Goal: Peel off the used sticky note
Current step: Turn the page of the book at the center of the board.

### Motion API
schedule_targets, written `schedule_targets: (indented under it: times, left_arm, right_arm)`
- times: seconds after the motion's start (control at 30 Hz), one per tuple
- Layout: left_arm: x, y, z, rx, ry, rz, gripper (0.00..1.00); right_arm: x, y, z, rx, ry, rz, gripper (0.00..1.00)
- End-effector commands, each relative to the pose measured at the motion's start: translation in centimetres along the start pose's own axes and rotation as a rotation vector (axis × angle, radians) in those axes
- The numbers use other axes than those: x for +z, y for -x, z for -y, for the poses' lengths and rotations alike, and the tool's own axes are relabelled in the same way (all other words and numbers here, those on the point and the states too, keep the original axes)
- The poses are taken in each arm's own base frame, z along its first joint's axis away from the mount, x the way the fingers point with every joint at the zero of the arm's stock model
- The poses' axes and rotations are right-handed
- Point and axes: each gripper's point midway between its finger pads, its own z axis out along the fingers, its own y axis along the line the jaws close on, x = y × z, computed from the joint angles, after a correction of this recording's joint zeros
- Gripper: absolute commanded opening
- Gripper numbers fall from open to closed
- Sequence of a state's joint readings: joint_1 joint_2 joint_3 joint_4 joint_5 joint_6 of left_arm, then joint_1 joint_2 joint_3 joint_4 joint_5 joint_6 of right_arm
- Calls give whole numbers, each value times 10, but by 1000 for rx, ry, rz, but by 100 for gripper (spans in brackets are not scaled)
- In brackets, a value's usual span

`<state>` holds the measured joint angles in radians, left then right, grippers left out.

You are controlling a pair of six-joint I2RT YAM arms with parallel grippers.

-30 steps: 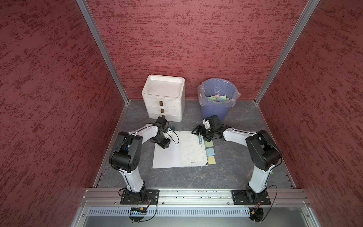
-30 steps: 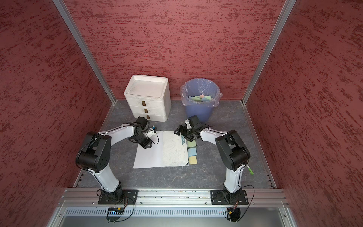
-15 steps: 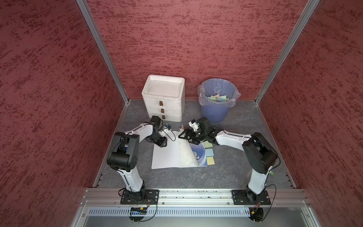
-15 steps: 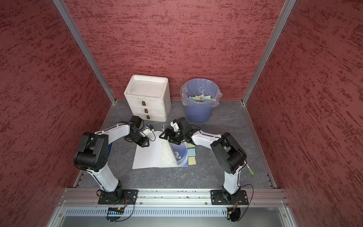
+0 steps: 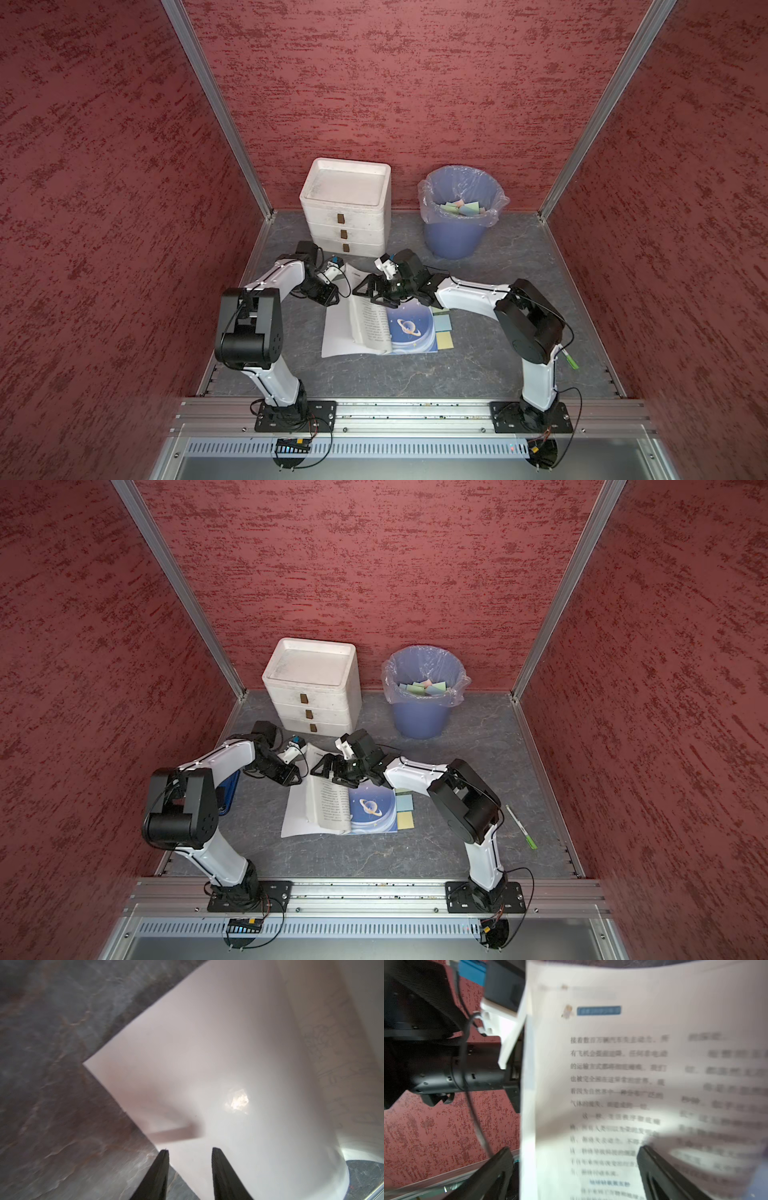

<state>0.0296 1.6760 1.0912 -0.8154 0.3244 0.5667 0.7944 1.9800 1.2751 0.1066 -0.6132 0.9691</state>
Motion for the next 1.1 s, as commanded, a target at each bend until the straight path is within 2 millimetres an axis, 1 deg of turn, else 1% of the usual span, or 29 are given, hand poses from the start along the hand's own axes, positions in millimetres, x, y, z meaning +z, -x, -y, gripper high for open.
schedule_targets:
  times: [0.0,0.03,0.1,0.13,0.2,0.23,0.33,0.4,0.47,0.53,0.6,0.7,0.8,0.87,0.93,1.07]
  left_arm:
    - [-37,19,-9,5,18,101,37]
    - [-45,20,-14,-14,22,119,37]
    - [-58,22,-16,-35,13,147,37]
    - [-61,21,-14,-39,7,154,37]
    - [-64,21,-4,-35,-26,165,37]
    - [-61,20,2,-34,-43,159,37]
    - [-45,15,17,-11,-70,114,38]
    - [-29,11,28,6,-85,82,38]
    - [-14,8,39,20,-105,51,38]
    - [0,6,48,41,-113,16,38]
    - [12,4,56,68,-111,-15,37]
    - [28,-1,55,96,-82,-55,38]
    - [40,-9,44,94,-36,-98,37]
    - [46,-16,37,105,-4,-124,37]
    - [50,-21,32,120,21,-141,37]
    - [55,-28,27,125,43,-166,37]
  right_arm:
    - [10,9,-7,12,29,23,98]
    - [12,10,-7,14,28,23,98]
    - [14,12,-6,19,30,26,98]
    - [16,12,-5,22,29,27,98]
    - [18,13,-5,26,33,27,98]
    - [17,14,-7,24,37,29,98]
    - [9,18,-12,2,40,43,98]
    - [-2,23,-13,-9,31,61,98]
    - [-21,31,-8,-10,14,95,98]
    - [-45,42,4,-10,-24,139,98]
    - [-70,52,26,-4,-99,181,98]
    - [-110,69,56,19,-185,243,98]
    - [-137,80,87,62,-243,274,97]
    - [-147,84,101,78,-272,282,97]
    - [-151,85,113,93,-291,282,97]
    - [-147,85,124,108,-299,267,96]
